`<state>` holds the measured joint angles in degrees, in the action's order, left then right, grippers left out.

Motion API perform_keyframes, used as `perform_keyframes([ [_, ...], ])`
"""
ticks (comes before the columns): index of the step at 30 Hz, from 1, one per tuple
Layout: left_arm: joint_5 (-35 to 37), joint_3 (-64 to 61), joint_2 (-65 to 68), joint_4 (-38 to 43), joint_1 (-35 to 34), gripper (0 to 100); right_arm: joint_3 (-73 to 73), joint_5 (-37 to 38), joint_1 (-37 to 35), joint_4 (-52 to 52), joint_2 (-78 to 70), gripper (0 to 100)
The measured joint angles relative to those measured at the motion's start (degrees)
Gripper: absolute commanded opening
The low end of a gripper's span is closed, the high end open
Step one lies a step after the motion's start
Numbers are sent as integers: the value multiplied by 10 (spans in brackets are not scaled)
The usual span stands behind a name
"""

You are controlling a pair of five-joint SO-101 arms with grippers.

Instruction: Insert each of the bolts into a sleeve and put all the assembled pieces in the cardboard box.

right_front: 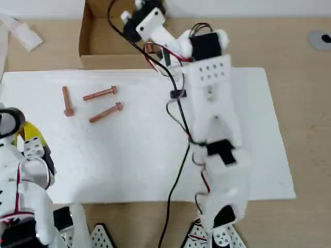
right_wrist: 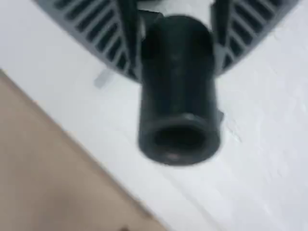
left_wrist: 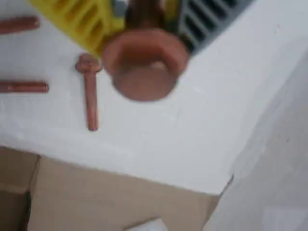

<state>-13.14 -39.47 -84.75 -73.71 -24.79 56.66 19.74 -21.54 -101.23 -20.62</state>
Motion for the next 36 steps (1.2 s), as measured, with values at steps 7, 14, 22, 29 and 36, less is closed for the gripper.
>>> perform_keyframes([
  [7,0,-17,1,55,0,6,-113,-112,-61,-1,245,9],
  [14,11,-77,9,193,30,6,-345,-140,-126,15,500,9],
  [22,15,-81,9,243,159,6,-737,-218,-126,210,771,9],
  [29,16,-80,9,244,257,6,-1051,-275,-125,440,938,9],
  [36,16,-52,9,257,353,6,-1227,-279,-189,578,985,9],
])
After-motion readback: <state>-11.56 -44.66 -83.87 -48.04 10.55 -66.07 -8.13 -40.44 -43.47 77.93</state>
